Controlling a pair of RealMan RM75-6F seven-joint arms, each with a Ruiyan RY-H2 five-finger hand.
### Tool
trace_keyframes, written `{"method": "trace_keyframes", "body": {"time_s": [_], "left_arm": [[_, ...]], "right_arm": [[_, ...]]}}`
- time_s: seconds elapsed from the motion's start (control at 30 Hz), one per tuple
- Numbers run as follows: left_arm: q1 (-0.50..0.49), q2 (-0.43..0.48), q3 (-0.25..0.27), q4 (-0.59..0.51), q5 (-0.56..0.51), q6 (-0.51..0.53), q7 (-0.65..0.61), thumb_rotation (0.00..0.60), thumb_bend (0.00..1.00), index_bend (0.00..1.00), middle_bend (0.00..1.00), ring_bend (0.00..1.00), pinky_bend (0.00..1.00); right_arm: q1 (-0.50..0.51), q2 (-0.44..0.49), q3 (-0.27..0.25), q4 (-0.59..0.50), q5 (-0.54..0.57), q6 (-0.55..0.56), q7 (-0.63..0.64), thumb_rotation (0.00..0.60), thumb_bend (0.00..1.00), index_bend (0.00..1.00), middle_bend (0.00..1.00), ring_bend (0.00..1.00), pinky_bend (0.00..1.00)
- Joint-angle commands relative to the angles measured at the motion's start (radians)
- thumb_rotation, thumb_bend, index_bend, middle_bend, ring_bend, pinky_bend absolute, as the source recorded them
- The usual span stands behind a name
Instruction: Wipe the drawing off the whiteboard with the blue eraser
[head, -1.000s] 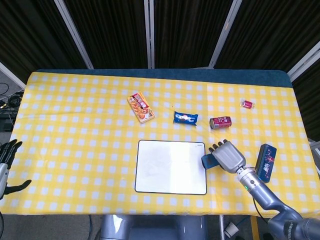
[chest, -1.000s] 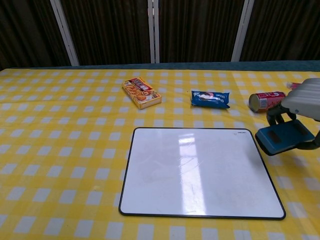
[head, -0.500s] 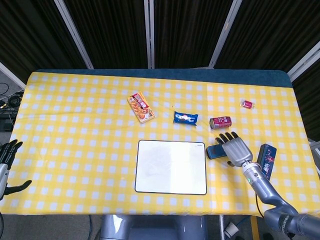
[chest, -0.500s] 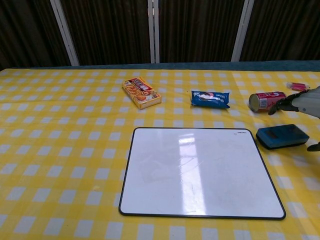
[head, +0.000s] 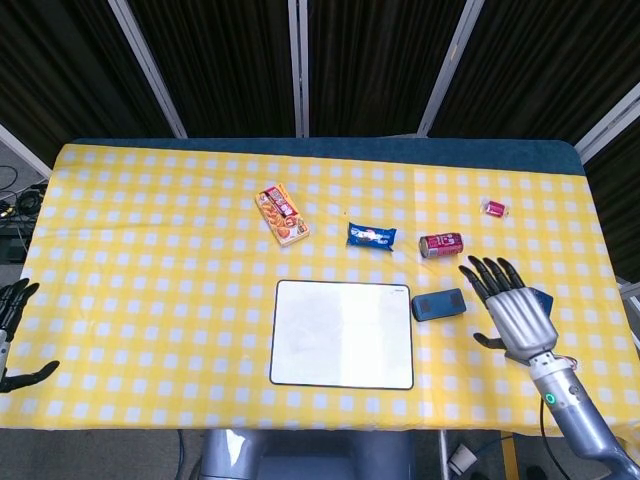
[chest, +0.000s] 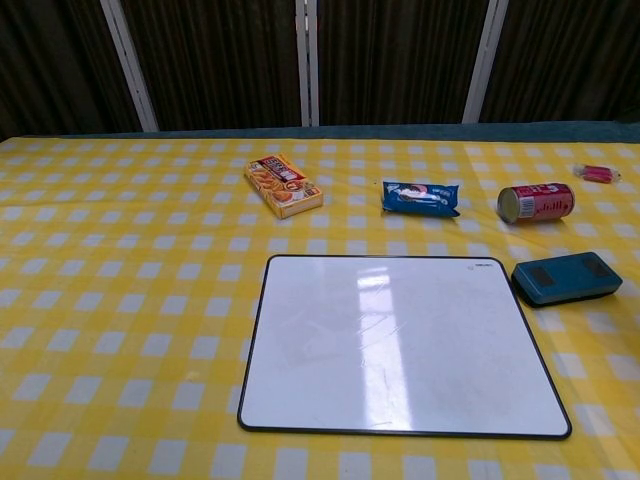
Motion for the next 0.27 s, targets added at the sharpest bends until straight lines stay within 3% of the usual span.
{"method": "trace_keyframes", "body": {"time_s": [0.03, 0.27], "left_arm": [[0.006, -0.004, -0.001, 0.007, 0.012, 0.015, -0.01, 0.6, 0.0, 0.0, 0.0, 0.0, 0.0], [0.02, -0.001, 0.009, 0.012, 0.053, 0.045, -0.04, 0.6, 0.0, 0.0, 0.0, 0.0, 0.0]], "right_arm": [[-0.101, 0.035, -0.023, -0.035, -0.073, 0.143, 0.086, 0.6, 0.0, 0.09, 0.0, 0.0, 0.0], [-0.188, -0.007, -0.009, 0.029, -0.105, 0.279, 0.112, 0.6, 0.0, 0.08, 0.0, 0.0, 0.0]]}}
